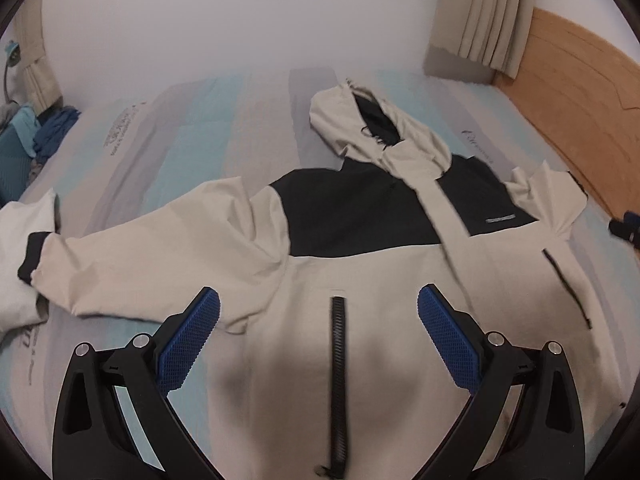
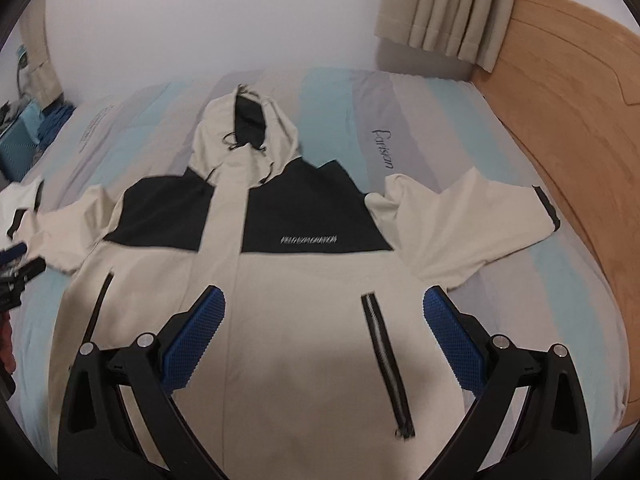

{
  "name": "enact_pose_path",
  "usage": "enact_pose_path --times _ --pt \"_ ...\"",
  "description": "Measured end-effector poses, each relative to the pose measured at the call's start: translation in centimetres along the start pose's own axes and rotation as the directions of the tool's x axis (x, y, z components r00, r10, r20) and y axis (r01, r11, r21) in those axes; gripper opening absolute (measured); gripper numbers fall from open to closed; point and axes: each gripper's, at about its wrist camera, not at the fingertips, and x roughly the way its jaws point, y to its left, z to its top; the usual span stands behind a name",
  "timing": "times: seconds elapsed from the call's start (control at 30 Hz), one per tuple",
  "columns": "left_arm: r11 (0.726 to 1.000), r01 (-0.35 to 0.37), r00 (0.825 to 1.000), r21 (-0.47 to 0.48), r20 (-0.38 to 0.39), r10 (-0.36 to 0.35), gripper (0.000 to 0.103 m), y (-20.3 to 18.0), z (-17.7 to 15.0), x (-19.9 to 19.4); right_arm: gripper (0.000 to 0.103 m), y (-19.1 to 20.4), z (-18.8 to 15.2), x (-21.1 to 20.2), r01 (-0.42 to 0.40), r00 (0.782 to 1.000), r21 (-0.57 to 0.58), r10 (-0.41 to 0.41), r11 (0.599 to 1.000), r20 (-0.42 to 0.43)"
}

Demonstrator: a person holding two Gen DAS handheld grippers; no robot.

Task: Fold large clothes
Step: 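Move the left gripper to the black sleeve cuff and grasp it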

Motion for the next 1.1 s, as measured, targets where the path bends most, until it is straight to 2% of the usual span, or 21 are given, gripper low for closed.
enact_pose_path --times 0.17,0.3,0.4,0.53,0.7,0.73,0.83,0.9,1.03,1.1 --pt "0.996 -0.065 0.997 -0.058 -0.047 0.062 0.097 3.9 0.4 2.7 0.096 -1.5 1.7 4.2 -0.021 1.000 -0.023 0.021 1.000 -0.004" --pt "0.981 -0.156 0.986 -0.112 -0.070 0.149 0.097 8.9 0.4 3.9 0.096 -2.2 3.4 8.1 -0.069 0.996 -0.042 0.067 0.997 -0.061" --pt "0.962 -0.235 0.970 -0.136 -0.096 0.224 0.097 13.7 0.6 4.6 0.096 -2.2 4.7 10.4 -0.087 0.993 -0.061 0.082 0.994 -0.086" --pt "0.926 -0.333 0.939 -0.177 -0.146 0.310 0.097 21.6 0.5 5.4 0.096 -1.3 6.2 13.1 -0.092 0.988 -0.077 0.081 0.993 -0.130" --pt "0.873 -0.416 0.906 -0.255 -0.199 0.374 0.097 32.4 1.4 4.9 0.096 0.3 7.8 15.0 -0.114 0.979 -0.065 0.101 0.991 -0.177" --pt "0.865 -0.428 0.901 -0.262 -0.200 0.385 0.097 33.6 1.6 4.6 0.096 0.6 8.1 15.3 -0.110 0.979 -0.071 0.096 0.991 -0.179" --pt "0.845 -0.444 0.894 -0.297 -0.214 0.394 0.097 39.0 2.3 3.9 0.096 1.3 8.5 16.4 -0.101 0.978 -0.071 0.086 0.992 -0.192" --pt "0.842 -0.447 0.891 -0.302 -0.234 0.389 0.095 41.1 2.4 4.0 0.096 1.4 8.5 17.4 -0.090 0.977 -0.069 0.074 0.994 -0.202" --pt "0.847 -0.416 0.901 -0.330 -0.275 0.335 0.090 44.1 1.7 4.8 0.096 0.7 8.5 19.5 -0.051 0.974 -0.060 0.036 0.997 -0.225" --pt "0.853 -0.396 0.908 -0.340 -0.284 0.309 0.087 44.0 1.3 5.5 0.096 -0.2 8.6 20.5 -0.029 0.970 -0.047 0.016 0.998 -0.241"
